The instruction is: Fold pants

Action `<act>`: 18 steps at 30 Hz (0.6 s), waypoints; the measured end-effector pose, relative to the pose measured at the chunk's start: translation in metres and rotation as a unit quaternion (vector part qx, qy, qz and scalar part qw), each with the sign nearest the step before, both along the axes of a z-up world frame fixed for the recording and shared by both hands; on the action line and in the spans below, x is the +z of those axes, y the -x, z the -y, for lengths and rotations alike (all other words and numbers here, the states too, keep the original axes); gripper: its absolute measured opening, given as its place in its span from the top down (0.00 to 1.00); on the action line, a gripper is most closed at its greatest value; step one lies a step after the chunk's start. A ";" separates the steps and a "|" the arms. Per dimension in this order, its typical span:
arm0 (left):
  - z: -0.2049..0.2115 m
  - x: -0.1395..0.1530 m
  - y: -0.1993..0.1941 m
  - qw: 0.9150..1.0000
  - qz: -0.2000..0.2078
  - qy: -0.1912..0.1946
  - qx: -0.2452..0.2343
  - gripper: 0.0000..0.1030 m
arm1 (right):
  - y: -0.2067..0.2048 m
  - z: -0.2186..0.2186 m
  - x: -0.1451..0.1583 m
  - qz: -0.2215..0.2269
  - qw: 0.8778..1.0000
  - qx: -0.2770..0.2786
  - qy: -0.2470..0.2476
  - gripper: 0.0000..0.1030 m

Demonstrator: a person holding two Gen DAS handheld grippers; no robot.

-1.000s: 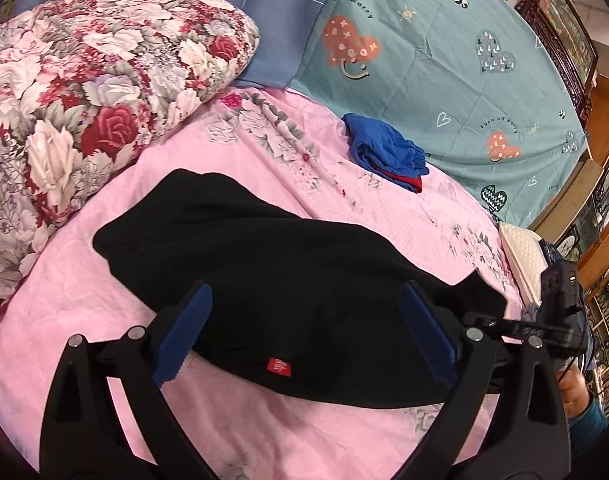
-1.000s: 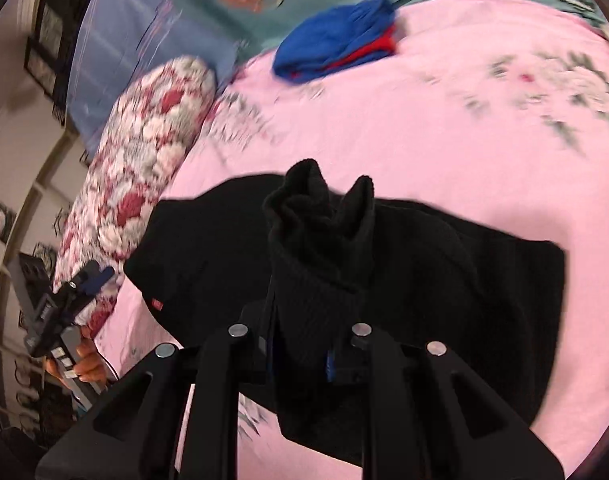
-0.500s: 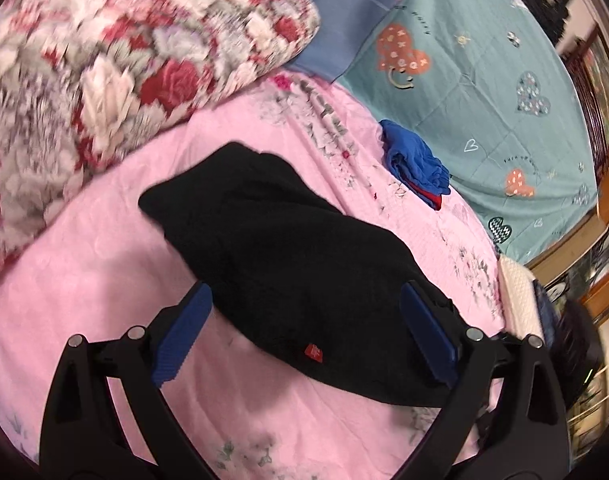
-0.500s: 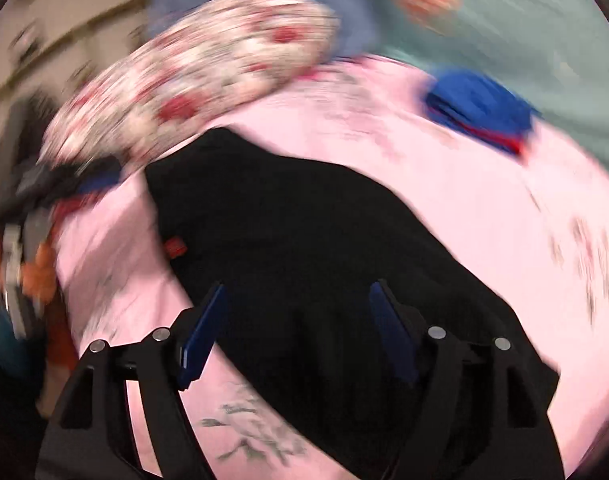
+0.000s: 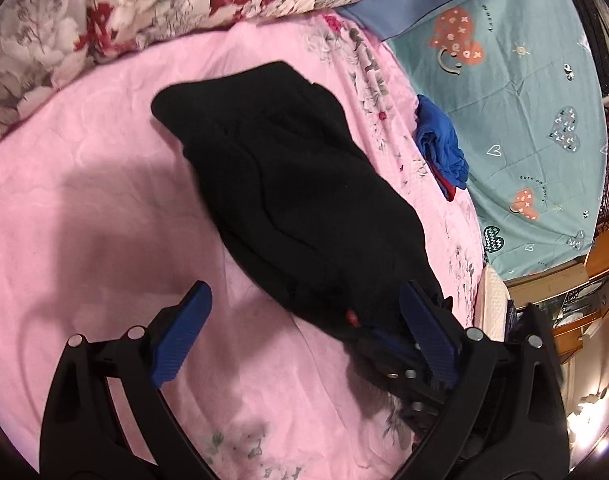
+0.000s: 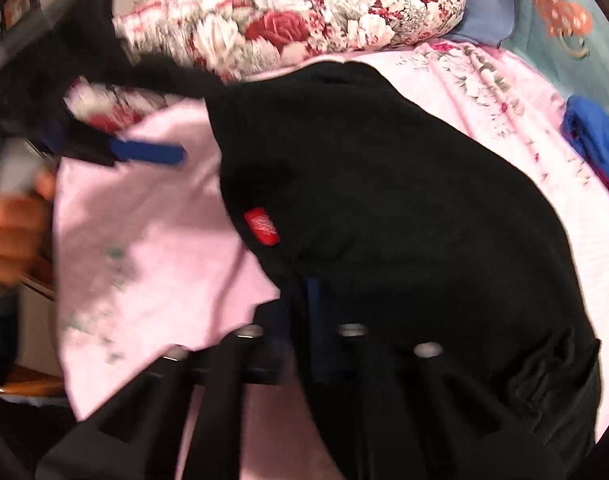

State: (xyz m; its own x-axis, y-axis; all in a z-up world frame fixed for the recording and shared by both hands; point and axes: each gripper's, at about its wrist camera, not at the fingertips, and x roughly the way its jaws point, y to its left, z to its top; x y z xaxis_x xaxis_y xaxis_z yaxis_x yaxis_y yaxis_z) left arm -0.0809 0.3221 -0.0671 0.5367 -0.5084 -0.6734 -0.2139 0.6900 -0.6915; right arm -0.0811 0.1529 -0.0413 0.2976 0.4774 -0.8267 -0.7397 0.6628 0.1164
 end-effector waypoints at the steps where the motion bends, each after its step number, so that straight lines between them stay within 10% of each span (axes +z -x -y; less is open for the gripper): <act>1: 0.002 -0.004 -0.005 1.000 -0.005 0.006 0.002 0.06 | -0.002 0.003 0.006 0.005 1.000 -0.003 -0.008 0.95; 10: -0.004 -0.007 -0.038 0.997 0.018 0.013 0.071 0.10 | -0.013 0.023 0.027 -0.002 0.998 -0.025 -0.054 0.95; 16: 0.000 -0.005 -0.050 0.997 0.011 -0.025 0.071 0.51 | -0.006 0.022 0.016 -0.018 0.999 -0.016 -0.045 0.93; 18: 0.001 -0.008 -0.051 0.997 0.003 -0.034 0.072 0.59 | -0.006 0.027 0.016 -0.025 0.998 -0.021 -0.052 0.75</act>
State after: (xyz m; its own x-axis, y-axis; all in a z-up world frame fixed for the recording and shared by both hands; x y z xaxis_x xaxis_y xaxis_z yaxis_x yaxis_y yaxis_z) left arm -0.0295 0.3214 -0.0748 0.6046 -0.3792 -0.7005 -0.3111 0.6971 -0.6459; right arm -0.0749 0.1260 -0.0253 0.2779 0.5490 -0.7882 -0.7033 0.6752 0.2224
